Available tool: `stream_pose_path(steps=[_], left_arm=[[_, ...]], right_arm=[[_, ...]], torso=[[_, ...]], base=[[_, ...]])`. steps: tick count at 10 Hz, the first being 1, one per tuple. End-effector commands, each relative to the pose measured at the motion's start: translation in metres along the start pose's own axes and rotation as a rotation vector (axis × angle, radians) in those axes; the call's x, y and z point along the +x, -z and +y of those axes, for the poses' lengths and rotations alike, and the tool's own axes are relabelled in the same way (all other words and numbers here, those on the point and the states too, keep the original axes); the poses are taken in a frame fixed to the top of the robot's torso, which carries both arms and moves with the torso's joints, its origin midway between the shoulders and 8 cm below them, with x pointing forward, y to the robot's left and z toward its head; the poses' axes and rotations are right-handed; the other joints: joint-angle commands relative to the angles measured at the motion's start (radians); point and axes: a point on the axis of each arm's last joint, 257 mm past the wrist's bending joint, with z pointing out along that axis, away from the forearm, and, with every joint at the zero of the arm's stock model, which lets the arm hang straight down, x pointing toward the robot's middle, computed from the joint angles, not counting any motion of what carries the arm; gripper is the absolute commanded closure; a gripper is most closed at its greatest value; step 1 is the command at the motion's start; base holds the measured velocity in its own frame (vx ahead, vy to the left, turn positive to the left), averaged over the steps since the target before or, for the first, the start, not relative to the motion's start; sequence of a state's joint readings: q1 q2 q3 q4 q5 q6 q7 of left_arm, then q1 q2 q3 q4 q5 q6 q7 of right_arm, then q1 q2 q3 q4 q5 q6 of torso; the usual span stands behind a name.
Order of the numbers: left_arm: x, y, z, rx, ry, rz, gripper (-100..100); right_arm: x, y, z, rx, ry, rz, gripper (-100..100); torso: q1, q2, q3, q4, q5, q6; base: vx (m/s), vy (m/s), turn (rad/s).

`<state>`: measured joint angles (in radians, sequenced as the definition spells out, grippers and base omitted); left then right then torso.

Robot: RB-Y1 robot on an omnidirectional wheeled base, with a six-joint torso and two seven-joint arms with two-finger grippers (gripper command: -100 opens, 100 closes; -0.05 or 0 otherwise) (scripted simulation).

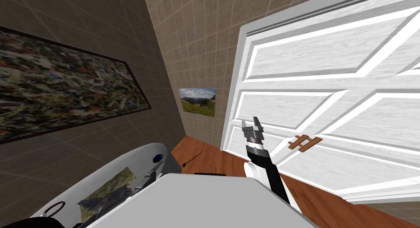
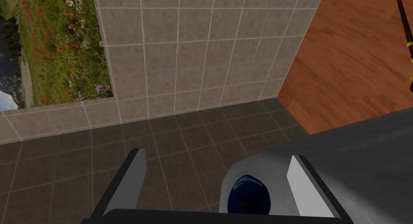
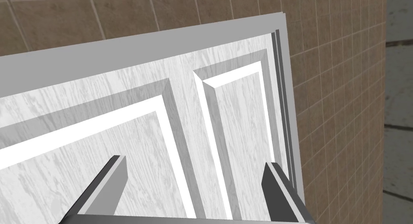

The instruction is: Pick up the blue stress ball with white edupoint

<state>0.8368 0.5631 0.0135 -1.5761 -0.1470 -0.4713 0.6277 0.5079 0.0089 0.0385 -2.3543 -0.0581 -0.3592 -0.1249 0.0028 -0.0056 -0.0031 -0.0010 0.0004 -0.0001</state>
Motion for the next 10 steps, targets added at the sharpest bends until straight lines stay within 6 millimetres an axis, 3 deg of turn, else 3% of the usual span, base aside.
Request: stream_pose_path(steps=[1,3,4,10], left_arm=[[-0.007,0.004,0.013,-0.033,0.004,-0.010,-100],[-0.030,0.023,0.041,-0.117,0.006,-0.032,-100],[-0.032,0.024,0.043,-0.122,0.007,-0.036,-100],[-0.095,0.083,0.104,-0.330,0.005,-0.121,-100]], right_arm=[[0.000,0.000,0.000,0.000,0.000,0.000,0],[0.000,0.000,0.000,0.000,0.000,0.000,0],[0.000,0.000,0.000,0.000,0.000,0.000,0],[0.000,0.000,0.000,0.000,0.000,0.000,0]], torso=[[0.000,0.000,0.000,0.000,0.000,0.000],[-0.001,0.001,0.001,0.000,0.000,0.000],[0.000,0.000,0.000,0.000,0.000,0.000],[0.001,-0.001,-0.001,0.000,0.000,0.000]], base=[[0.079,0.029,-0.063],[0.086,0.036,-0.124],[0.080,0.033,-0.059],[0.102,0.058,-0.114]])
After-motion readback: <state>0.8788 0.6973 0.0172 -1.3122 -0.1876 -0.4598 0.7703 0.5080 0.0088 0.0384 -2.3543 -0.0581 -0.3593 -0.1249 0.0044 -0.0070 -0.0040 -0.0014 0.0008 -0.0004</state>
